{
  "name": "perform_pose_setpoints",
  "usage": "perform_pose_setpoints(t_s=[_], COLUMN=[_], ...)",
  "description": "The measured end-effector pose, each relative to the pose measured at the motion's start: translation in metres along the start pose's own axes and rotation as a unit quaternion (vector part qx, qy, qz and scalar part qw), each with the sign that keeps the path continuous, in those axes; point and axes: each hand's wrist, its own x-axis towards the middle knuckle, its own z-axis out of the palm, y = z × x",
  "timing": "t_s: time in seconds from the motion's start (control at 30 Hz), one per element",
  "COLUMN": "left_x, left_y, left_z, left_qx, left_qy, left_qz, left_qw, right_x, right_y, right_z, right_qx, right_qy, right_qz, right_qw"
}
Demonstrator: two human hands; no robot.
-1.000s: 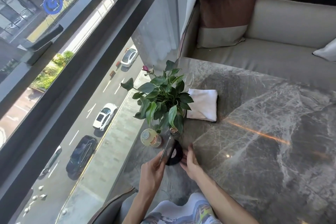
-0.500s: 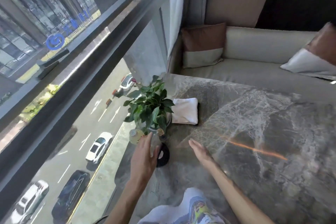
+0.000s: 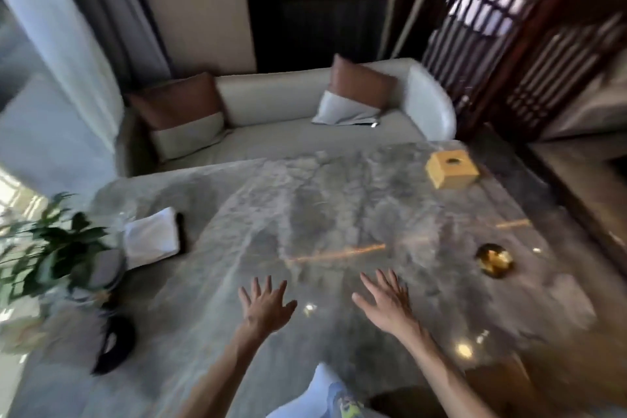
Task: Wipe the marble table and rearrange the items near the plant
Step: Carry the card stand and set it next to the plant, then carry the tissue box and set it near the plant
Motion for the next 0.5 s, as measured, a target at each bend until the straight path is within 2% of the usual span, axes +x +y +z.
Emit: perform_pose_setpoints(t_s=[0.23,0.37,0.5], left_x=[0.016,0.017,0.027], left_y=[0.135,0.184,0.204], left_z=[0.038,0.042,0.041], left_qx=[0.008,0.034,0.056], left_qy=[-0.006,-0.004,-0.009], left_qz=[0.055,0.086,0.106], left_qw=[0.998,0.996,0.993], right_x=[-0.028,-0.046,-0.061], right_y=[0.161,0.208,0.233], right_z=[-0.03,-0.037,-0.03], right_qx=[0.052,0.113,0.176], right_qy=[-0.031,-0.028,-0.014], right_qz=[0.116,0.158,0.194], right_qw=[0.991,0.981,0.965])
